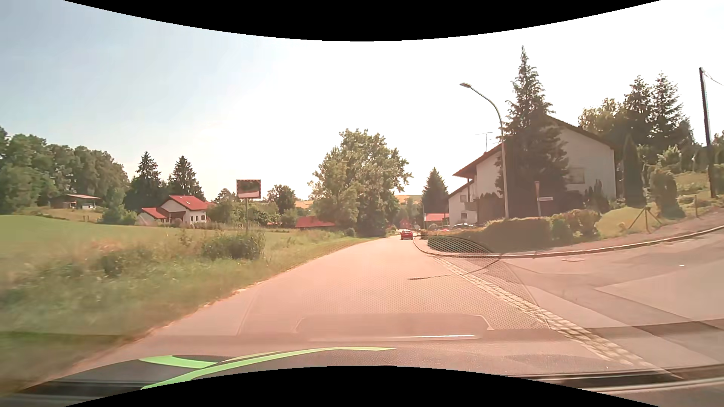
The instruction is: Follow the waypoints while adhering to traffic rules and regulations
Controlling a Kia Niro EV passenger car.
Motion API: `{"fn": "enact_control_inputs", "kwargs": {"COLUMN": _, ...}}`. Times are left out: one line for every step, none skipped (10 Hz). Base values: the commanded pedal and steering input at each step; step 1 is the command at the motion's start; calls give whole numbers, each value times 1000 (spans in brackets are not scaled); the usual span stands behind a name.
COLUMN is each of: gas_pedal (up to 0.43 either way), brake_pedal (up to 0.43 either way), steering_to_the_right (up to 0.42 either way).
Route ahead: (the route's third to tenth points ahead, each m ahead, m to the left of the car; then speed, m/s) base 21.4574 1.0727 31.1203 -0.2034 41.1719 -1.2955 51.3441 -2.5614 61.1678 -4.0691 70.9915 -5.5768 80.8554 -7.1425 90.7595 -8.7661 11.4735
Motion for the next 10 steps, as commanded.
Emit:
{"fn": "enact_control_inputs", "kwargs": {"gas_pedal": 0, "brake_pedal": 37, "steering_to_the_right": 4}}
{"fn": "enact_control_inputs", "kwargs": {"gas_pedal": 0, "brake_pedal": 43, "steering_to_the_right": 4}}
{"fn": "enact_control_inputs", "kwargs": {"gas_pedal": 0, "brake_pedal": 37, "steering_to_the_right": 4}}
{"fn": "enact_control_inputs", "kwargs": {"gas_pedal": 0, "brake_pedal": 37, "steering_to_the_right": 5}}
{"fn": "enact_control_inputs", "kwargs": {"gas_pedal": 0, "brake_pedal": 43, "steering_to_the_right": 6}}
{"fn": "enact_control_inputs", "kwargs": {"gas_pedal": 0, "brake_pedal": 43, "steering_to_the_right": 8}}
{"fn": "enact_control_inputs", "kwargs": {"gas_pedal": 0, "brake_pedal": 43, "steering_to_the_right": 10}}
{"fn": "enact_control_inputs", "kwargs": {"gas_pedal": 0, "brake_pedal": 43, "steering_to_the_right": 12}}
{"fn": "enact_control_inputs", "kwargs": {"gas_pedal": 0, "brake_pedal": 43, "steering_to_the_right": 13}}
{"fn": "enact_control_inputs", "kwargs": {"gas_pedal": 0, "brake_pedal": 43, "steering_to_the_right": 13}}
